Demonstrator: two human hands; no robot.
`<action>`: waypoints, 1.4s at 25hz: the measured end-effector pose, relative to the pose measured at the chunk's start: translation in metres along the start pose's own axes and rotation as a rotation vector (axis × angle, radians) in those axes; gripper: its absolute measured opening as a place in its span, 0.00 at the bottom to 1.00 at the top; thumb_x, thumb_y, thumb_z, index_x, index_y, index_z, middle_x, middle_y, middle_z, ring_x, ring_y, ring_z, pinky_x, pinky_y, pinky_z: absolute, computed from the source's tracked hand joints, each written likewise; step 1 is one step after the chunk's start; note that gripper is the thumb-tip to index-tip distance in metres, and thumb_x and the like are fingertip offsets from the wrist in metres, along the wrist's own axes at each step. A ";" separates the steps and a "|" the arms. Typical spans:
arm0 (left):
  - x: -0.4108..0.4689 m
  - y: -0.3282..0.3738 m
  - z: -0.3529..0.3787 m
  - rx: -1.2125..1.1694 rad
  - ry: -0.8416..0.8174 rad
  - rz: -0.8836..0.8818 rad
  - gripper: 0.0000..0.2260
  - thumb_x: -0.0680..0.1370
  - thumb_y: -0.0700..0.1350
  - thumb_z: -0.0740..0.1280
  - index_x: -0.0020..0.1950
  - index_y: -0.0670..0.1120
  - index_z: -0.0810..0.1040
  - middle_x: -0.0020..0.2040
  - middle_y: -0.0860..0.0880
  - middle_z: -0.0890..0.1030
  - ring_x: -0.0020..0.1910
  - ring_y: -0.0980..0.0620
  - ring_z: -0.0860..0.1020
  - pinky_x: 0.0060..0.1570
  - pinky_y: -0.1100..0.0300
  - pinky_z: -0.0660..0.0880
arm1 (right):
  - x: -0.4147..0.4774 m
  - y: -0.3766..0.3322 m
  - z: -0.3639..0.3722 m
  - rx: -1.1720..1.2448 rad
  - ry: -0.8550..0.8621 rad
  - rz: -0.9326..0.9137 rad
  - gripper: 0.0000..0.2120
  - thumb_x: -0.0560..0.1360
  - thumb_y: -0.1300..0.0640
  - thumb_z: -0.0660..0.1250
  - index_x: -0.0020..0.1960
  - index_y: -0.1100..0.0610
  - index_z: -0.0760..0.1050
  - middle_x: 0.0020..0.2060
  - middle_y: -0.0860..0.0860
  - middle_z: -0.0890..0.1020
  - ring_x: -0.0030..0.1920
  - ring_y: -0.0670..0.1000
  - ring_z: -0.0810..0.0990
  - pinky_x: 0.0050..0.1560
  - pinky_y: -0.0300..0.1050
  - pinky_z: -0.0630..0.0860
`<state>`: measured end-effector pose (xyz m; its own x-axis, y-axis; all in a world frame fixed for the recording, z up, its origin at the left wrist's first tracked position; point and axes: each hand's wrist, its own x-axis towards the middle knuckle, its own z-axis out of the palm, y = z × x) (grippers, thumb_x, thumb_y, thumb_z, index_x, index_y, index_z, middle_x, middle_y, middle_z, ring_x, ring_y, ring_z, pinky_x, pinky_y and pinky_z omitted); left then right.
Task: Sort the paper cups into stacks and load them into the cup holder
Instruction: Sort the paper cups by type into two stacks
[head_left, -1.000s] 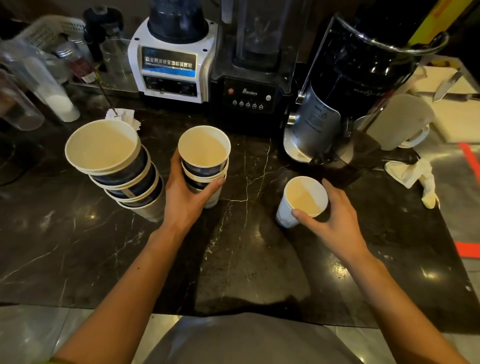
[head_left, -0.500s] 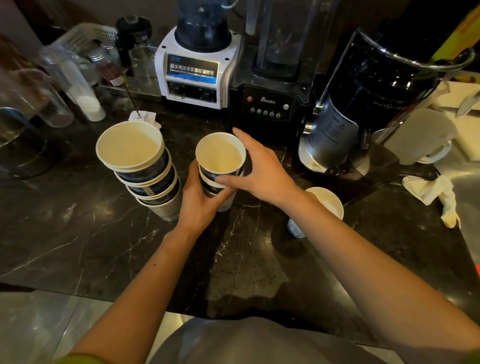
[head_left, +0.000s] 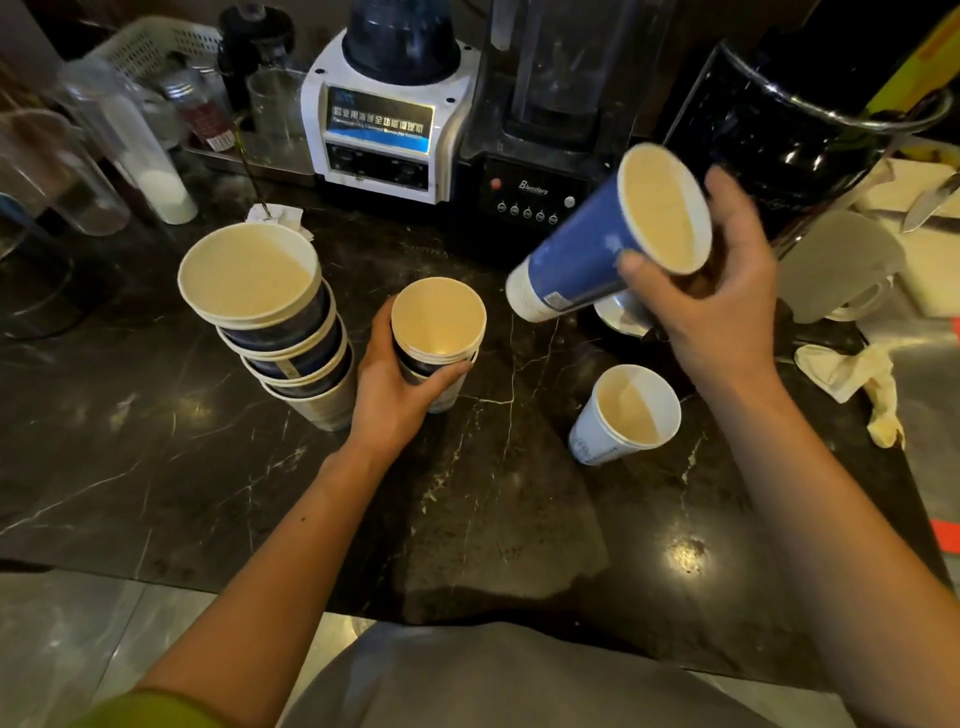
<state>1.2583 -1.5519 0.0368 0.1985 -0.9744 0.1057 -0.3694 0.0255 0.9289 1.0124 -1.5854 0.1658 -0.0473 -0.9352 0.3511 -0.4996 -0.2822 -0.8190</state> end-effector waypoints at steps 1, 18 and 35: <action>0.000 0.000 0.000 0.001 0.004 -0.003 0.42 0.70 0.51 0.76 0.76 0.48 0.56 0.74 0.49 0.68 0.72 0.53 0.67 0.70 0.59 0.65 | -0.002 0.010 0.000 -0.102 -0.067 0.034 0.43 0.70 0.49 0.76 0.77 0.59 0.58 0.65 0.47 0.67 0.63 0.38 0.68 0.62 0.26 0.63; 0.000 -0.008 0.001 -0.031 -0.033 0.001 0.43 0.68 0.53 0.77 0.77 0.50 0.56 0.74 0.51 0.67 0.73 0.54 0.65 0.72 0.54 0.65 | -0.010 0.023 0.039 -0.444 -0.596 -0.221 0.35 0.74 0.43 0.70 0.77 0.49 0.62 0.74 0.50 0.63 0.74 0.51 0.60 0.72 0.50 0.62; 0.000 -0.008 -0.002 -0.082 -0.029 0.049 0.39 0.69 0.50 0.77 0.74 0.56 0.59 0.70 0.55 0.70 0.68 0.59 0.69 0.65 0.67 0.68 | 0.011 -0.027 0.047 -0.221 -0.169 -0.499 0.07 0.78 0.60 0.68 0.51 0.61 0.82 0.44 0.49 0.80 0.46 0.48 0.78 0.48 0.40 0.75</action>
<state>1.2634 -1.5513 0.0305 0.1550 -0.9776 0.1426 -0.3019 0.0905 0.9490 1.0661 -1.5981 0.1709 0.3705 -0.7265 0.5787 -0.5962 -0.6638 -0.4515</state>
